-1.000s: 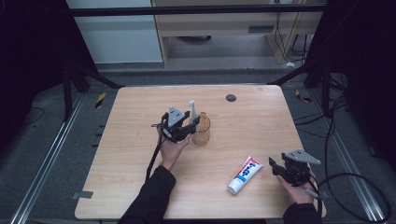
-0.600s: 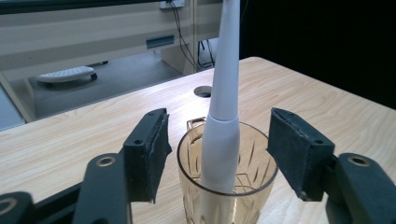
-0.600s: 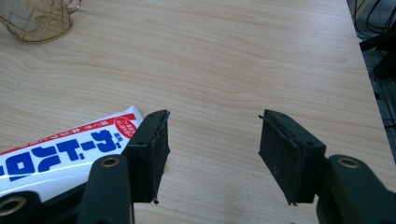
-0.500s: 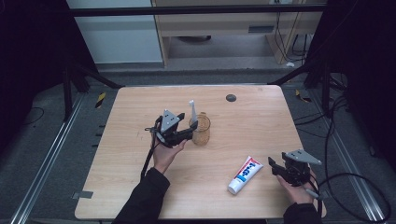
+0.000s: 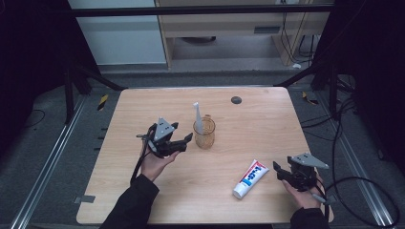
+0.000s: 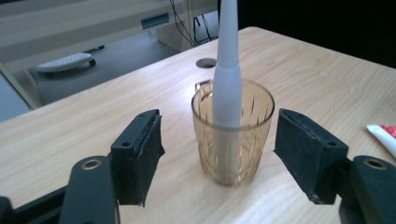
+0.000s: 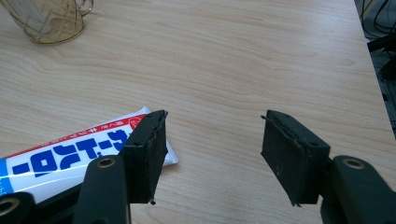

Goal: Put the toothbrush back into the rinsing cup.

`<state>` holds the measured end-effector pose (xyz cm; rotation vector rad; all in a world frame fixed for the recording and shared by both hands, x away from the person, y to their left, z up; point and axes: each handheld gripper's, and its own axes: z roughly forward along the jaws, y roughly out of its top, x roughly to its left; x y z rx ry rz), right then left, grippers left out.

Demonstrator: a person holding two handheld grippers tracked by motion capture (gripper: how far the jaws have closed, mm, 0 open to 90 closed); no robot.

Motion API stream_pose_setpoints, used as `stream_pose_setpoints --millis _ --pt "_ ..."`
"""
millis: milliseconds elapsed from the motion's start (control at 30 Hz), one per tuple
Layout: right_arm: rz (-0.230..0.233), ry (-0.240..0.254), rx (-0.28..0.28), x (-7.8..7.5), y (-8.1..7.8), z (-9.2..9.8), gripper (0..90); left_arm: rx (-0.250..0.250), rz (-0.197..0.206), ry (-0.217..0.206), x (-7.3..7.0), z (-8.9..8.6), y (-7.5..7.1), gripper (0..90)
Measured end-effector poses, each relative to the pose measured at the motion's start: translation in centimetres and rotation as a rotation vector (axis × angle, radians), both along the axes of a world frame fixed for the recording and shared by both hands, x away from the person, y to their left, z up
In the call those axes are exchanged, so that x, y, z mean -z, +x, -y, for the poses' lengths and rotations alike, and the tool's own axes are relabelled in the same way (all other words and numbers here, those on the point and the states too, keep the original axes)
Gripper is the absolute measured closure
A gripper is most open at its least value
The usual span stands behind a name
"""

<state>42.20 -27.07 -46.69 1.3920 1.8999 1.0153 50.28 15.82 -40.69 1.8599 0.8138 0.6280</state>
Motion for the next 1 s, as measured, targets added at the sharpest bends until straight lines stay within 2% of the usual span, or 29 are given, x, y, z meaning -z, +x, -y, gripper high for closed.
stream_pose_setpoints --millis 200,433,533,667,767,1000 --pt "0.0 0.0 -0.009 -0.2 -0.2 -0.3 40.8 -0.018 -0.029 0.016 0.8 -2.2 -1.6 31.4" --pt "-0.007 0.008 -0.036 -0.5 -0.6 -0.5 43.5 -0.075 -0.069 0.031 2.2 -5.4 -3.6 33.0" --pt "-0.023 0.021 -0.052 -0.6 -0.7 -0.7 45.3 -0.106 -0.084 0.047 2.9 -6.6 -4.2 34.7" --pt "-0.029 0.014 -0.065 -0.6 -0.8 -0.9 47.7 -0.137 -0.112 0.061 3.7 -7.8 -5.0 35.9" --pt "-0.043 0.017 -0.067 -0.6 -1.0 -1.1 49.3 -0.153 -0.146 0.073 4.2 -8.8 -5.6 36.1" --pt "-0.072 0.009 -0.085 -0.4 -1.0 -1.6 56.5 -0.198 -0.168 0.096 5.2 -10.8 -6.9 39.7"
